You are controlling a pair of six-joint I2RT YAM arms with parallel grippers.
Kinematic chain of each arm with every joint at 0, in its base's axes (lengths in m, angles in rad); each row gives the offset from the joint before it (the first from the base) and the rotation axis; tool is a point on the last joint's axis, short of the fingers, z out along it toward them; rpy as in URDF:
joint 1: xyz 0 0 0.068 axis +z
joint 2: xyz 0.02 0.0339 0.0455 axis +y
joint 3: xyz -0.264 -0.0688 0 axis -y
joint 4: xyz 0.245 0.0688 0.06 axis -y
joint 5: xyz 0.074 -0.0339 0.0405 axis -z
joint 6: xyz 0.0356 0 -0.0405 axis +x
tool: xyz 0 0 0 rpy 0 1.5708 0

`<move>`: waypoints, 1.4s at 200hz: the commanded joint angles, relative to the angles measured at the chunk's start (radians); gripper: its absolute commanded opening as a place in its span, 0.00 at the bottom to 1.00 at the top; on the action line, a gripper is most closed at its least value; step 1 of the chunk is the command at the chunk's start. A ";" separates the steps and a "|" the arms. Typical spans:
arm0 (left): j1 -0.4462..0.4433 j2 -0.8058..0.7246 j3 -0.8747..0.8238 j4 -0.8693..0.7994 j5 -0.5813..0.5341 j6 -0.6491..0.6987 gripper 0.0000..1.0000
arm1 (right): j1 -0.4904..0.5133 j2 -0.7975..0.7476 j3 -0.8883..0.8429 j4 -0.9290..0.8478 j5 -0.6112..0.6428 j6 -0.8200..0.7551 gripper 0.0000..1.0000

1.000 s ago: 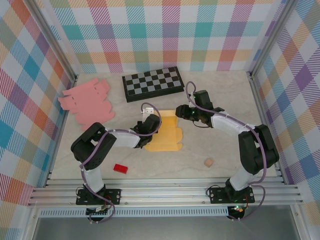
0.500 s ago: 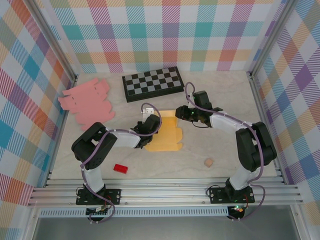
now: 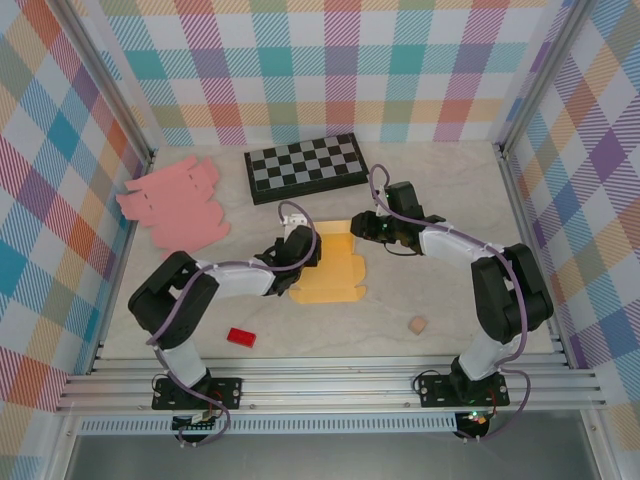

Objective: Fold the paper box

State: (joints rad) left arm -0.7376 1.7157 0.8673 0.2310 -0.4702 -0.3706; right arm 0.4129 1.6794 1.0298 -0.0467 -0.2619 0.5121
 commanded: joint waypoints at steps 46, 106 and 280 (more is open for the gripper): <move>-0.012 -0.247 -0.087 -0.056 0.233 0.026 0.65 | 0.000 -0.008 -0.003 -0.060 0.044 -0.015 0.34; 0.177 -0.389 -0.060 -0.169 0.451 -0.179 0.56 | 0.000 -0.015 0.001 -0.070 0.043 -0.029 0.34; 0.198 -0.159 -0.069 -0.072 0.494 -0.312 0.17 | 0.006 -0.015 0.007 -0.095 0.063 -0.027 0.35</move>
State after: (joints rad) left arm -0.5388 1.5326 0.8143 0.1791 0.0353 -0.6842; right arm 0.4141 1.6707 1.0309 -0.0765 -0.2390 0.4934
